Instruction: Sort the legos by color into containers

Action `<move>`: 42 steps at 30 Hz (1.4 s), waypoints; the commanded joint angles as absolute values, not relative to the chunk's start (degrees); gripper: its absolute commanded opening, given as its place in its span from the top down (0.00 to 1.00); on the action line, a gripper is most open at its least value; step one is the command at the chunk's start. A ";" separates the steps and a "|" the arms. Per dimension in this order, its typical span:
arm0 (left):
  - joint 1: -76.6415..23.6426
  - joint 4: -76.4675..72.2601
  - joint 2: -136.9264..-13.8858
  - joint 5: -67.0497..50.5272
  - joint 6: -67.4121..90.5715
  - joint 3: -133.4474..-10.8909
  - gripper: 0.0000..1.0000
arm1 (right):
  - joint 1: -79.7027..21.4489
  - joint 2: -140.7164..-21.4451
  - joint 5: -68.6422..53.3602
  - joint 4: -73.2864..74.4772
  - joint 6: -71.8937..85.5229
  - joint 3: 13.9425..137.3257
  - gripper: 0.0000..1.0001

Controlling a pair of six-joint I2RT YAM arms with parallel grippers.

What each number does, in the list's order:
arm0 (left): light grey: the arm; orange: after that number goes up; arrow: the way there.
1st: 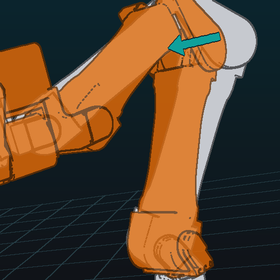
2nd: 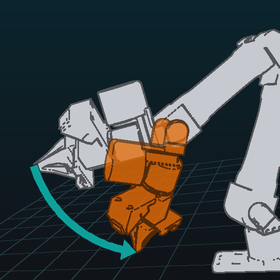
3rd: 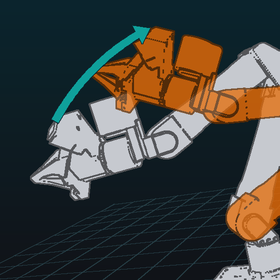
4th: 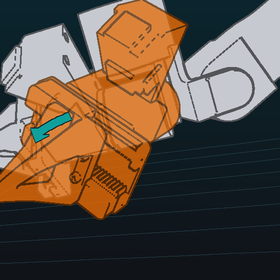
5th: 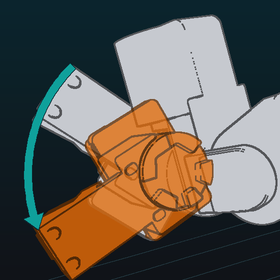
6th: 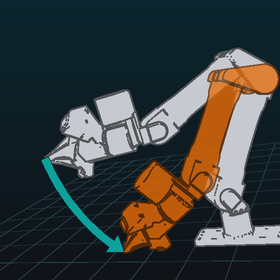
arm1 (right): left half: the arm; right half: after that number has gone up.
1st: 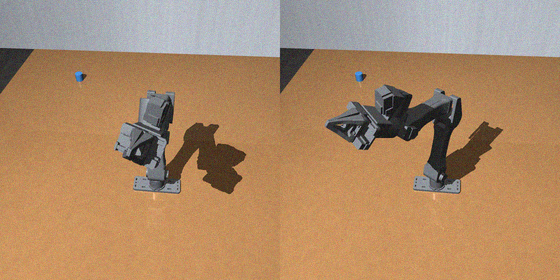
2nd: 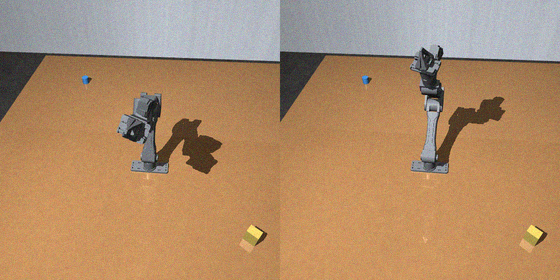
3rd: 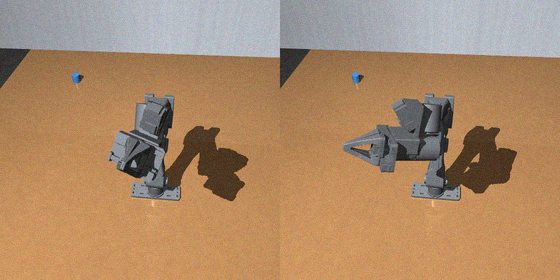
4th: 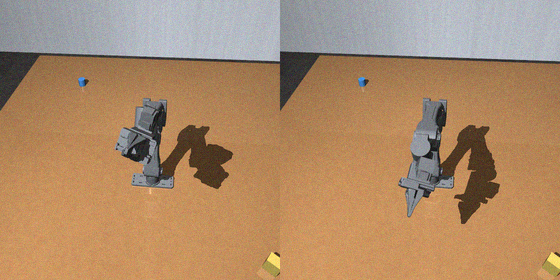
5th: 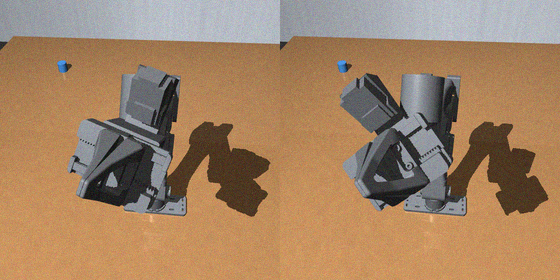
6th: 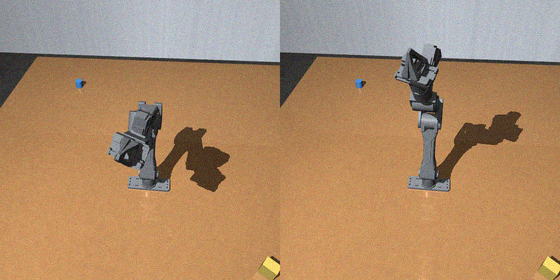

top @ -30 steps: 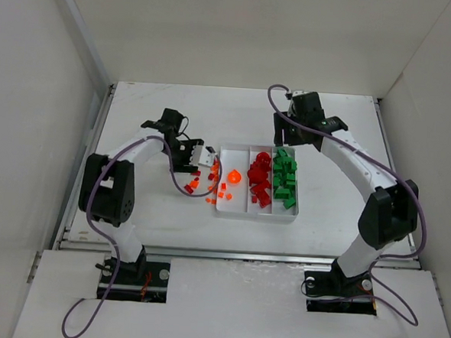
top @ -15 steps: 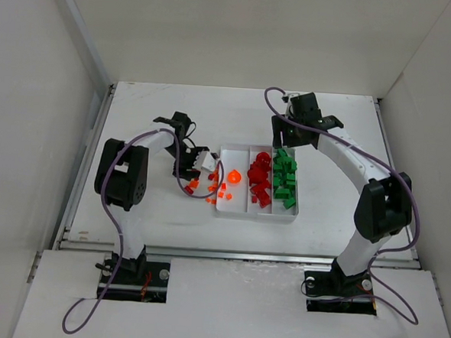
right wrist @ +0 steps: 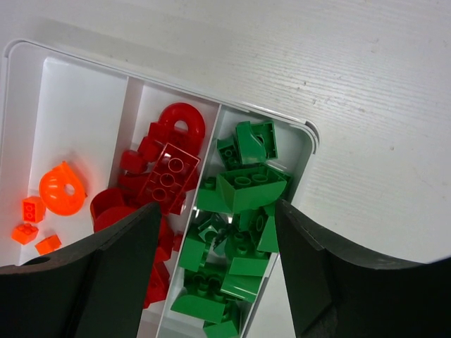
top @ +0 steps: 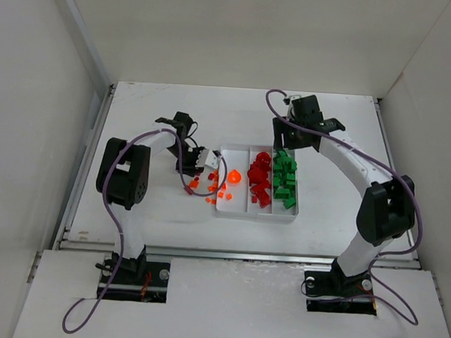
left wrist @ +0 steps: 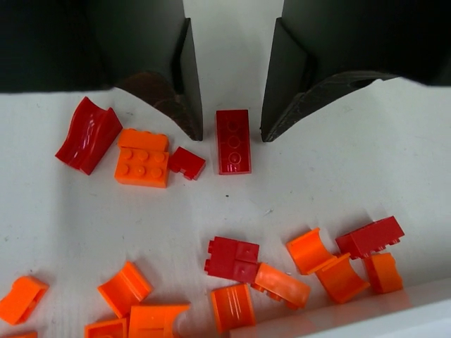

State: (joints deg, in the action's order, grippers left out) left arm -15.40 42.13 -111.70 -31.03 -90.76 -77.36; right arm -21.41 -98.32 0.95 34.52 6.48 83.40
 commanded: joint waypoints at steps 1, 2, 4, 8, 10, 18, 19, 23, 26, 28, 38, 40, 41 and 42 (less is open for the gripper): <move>-15.82 42.19 -112.23 -32.17 -88.51 -78.22 0.69 | -21.18 -95.19 0.26 32.70 7.38 82.53 0.29; -15.82 41.58 -112.24 -32.17 -87.81 -78.22 0.72 | -21.18 -94.58 0.26 32.70 7.38 82.53 0.29; -15.82 41.57 -112.24 -32.17 -87.01 -78.22 0.79 | -21.18 -94.05 0.26 32.70 7.38 82.00 0.29; -15.82 40.96 -111.71 -31.56 -85.44 -77.70 1.00 | -21.18 -93.52 0.26 32.70 7.38 81.47 0.29; -15.82 40.96 -111.18 -30.86 -85.43 -77.70 1.00 | -21.18 -93.52 0.26 32.17 7.38 80.87 0.29; -15.82 37.80 -107.85 -35.94 -77.18 -83.40 1.00 | -21.18 -91.85 0.26 30.33 8.44 79.28 0.29; -16.34 37.79 -106.80 -36.90 -76.56 -83.93 1.00 | -21.18 -91.85 0.79 30.32 8.44 79.28 0.29; -19.76 37.79 -104.16 -38.85 -75.94 -85.25 1.00 | -21.18 -90.79 1.49 29.71 8.44 77.44 0.29; -22.67 39.37 -103.45 -40.42 -75.94 -85.87 1.00 | -20.66 -89.56 2.81 29.71 8.96 76.73 0.29; -26.09 40.25 -103.45 -42.44 -75.94 -86.40 1.00 | -20.65 -87.99 2.81 29.09 9.58 75.07 0.29; -40.24 28.84 -105.11 -46.41 -66.19 -81.49 1.00 | -19.60 -82.89 -1.67 26.81 13.71 69.97 0.29; -42.18 26.20 -105.12 -44.83 -65.21 -80.43 1.00 | -19.60 -82.27 -1.67 26.81 14.23 69.18 0.29; -43.58 24.89 -105.12 -43.95 -64.69 -80.42 1.00 | -19.60 -81.57 -1.67 26.81 14.24 68.56 0.29; -43.59 23.92 -105.12 -42.12 -63.56 -79.20 1.00 | -19.60 -81.56 -1.67 27.50 14.24 68.55 0.29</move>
